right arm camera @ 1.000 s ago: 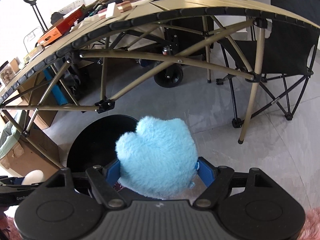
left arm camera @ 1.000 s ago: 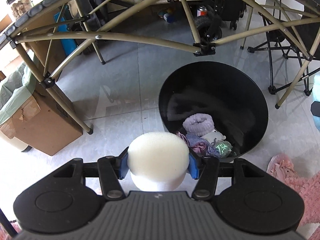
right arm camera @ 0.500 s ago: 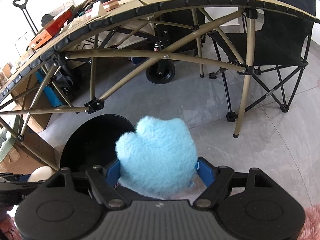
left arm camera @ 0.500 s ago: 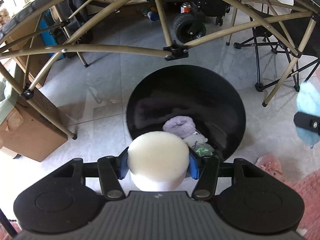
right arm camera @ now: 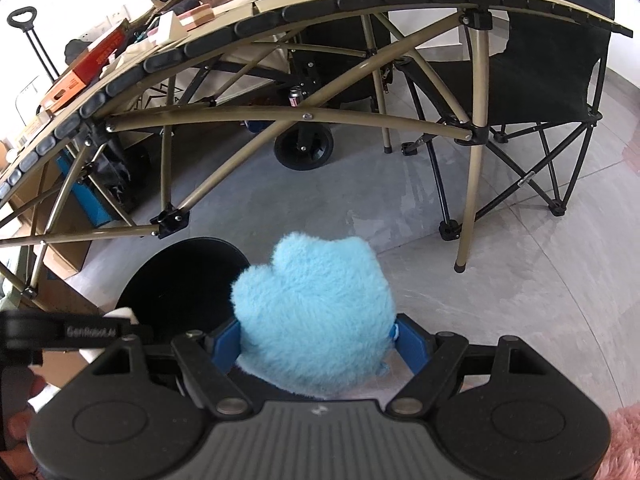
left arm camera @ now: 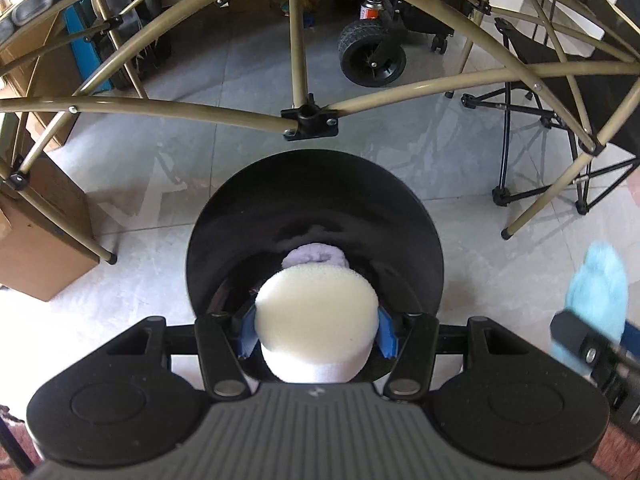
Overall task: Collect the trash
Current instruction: 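Open the left gripper to drop the white sponge into the bin, then move the left tool aside while right brings the blue plush over the bin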
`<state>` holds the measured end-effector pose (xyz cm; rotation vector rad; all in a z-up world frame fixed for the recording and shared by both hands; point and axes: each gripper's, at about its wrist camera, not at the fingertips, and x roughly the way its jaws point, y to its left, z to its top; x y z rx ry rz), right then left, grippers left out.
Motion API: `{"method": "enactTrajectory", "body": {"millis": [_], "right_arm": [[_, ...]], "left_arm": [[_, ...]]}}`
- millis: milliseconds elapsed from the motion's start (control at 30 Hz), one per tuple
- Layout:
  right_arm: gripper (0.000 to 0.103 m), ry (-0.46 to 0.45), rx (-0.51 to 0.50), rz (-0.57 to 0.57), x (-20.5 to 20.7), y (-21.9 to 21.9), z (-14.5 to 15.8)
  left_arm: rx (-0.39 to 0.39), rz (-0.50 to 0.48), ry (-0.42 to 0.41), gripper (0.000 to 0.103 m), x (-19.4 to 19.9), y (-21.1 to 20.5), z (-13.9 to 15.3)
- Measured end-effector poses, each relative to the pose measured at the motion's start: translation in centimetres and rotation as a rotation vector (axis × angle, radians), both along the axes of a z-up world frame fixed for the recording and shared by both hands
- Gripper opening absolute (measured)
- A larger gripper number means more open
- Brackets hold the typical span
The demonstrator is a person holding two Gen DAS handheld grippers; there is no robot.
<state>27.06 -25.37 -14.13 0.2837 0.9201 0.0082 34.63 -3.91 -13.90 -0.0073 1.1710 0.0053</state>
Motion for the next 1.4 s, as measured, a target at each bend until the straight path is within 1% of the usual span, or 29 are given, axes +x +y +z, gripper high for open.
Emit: {"method": "enactTrajectory", "body": {"millis": [67,133,267,467,633,667,700,733,767,800,867,1000,1400], "right_arm": [[0.078,0.002,-0.002,-0.006,0.1,-0.2,-0.1],[0.078,0.007,-0.002,-0.013,0.2,-0.3,-0.2],[0.078,0.018,-0.001,-0.017,0.4,-0.5,-0.5],[0.078,0.033,0.004,-0.023,0.7,-0.6,-0.8],[0.078,0.040,0.007,-0.023,0.8,-0.6,-0.9],[0.078,0.040,0.007,-0.024,0.8,-0.6,-0.9],[0.078,0.040,0.007,-0.023,0.8,-0.7,-0.9],[0.078,0.041,0.007,-0.023,0.8,-0.6,-0.9],[0.078,0.041,0.007,-0.023,0.8,-0.6,-0.9],[0.078,0.040,0.007,-0.024,0.8,-0.6,-0.9],[0.078,0.041,0.007,-0.023,0.8,-0.6,-0.9],[0.078,0.043,0.006,-0.025,0.8,-0.6,-1.0],[0.078,0.041,0.003,-0.019,0.9,-0.5,-0.9]], "left_arm": [[-0.012,0.023,0.017,0.057,0.6,-0.2,-0.2],[-0.006,0.051,0.037,0.057,1.1,-0.3,-0.6],[-0.001,0.072,0.066,0.057,1.8,-0.6,-1.2],[-0.005,0.105,0.073,0.057,2.3,-0.5,-1.3],[0.003,0.106,0.065,0.059,2.3,-0.7,-1.3],[0.006,0.105,0.064,0.063,2.3,-0.8,-1.3],[0.009,0.105,0.063,0.075,2.3,-0.8,-1.2],[0.012,0.108,0.059,0.083,2.3,-0.9,-1.0],[0.015,0.113,0.054,0.099,2.2,-0.9,-0.8],[0.013,0.121,0.050,0.103,2.2,-0.8,-0.7],[0.004,0.127,0.044,0.103,2.1,-0.6,-0.4],[0.011,0.131,0.054,0.103,2.1,-0.6,-0.4],[0.013,0.122,0.034,0.103,1.7,0.0,0.1]]}}
